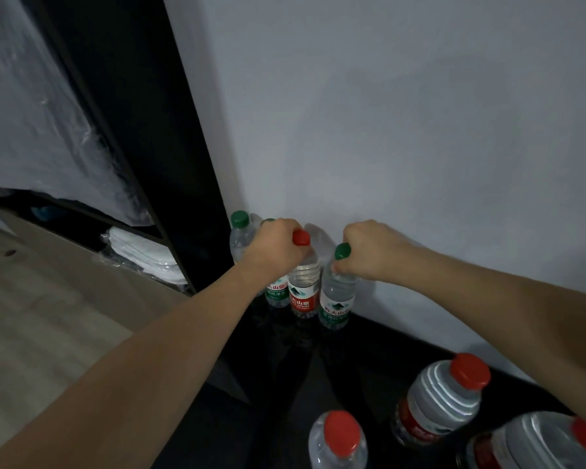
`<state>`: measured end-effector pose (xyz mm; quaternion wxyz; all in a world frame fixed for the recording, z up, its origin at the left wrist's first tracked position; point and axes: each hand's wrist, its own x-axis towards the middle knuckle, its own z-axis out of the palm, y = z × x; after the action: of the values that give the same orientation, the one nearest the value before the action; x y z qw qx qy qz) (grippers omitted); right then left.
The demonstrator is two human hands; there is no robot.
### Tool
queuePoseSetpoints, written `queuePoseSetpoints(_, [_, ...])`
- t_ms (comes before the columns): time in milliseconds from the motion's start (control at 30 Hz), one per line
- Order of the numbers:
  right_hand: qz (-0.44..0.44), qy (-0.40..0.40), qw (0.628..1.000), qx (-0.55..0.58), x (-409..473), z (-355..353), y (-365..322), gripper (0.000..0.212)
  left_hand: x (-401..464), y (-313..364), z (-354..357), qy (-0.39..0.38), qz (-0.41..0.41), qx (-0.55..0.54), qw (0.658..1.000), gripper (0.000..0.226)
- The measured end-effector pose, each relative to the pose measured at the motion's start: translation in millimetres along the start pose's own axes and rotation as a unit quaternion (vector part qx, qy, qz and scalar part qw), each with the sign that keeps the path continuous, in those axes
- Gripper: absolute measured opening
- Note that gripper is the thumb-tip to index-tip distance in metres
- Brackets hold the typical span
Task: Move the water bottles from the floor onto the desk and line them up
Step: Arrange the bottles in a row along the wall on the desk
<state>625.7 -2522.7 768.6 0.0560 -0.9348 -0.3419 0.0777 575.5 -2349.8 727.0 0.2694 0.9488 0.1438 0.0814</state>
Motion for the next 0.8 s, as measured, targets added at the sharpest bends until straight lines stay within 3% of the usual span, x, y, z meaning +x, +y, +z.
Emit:
queuePoseSetpoints(333, [-0.01,0.024,1.0,-0.007,4,14,0,0.031,-1,4,5,0.019,-0.02,-0.004,1.0,0.012])
queuePoseSetpoints(533, [0.006,0.036,0.998,0.044,-16,10,4,0.042,-11,13,2,0.019,-0.025,0.015,0.999,0.03])
queuePoseSetpoints(667, [0.001,0.053,0.997,0.059,-53,-2,10,0.06,-43,29,-8,0.075,-0.004,0.004,0.997,0.058])
queuePoseSetpoints(800, [-0.01,0.077,0.996,0.049,-103,-17,14,0.065,-96,49,-21,0.116,0.04,-0.008,0.992,0.057])
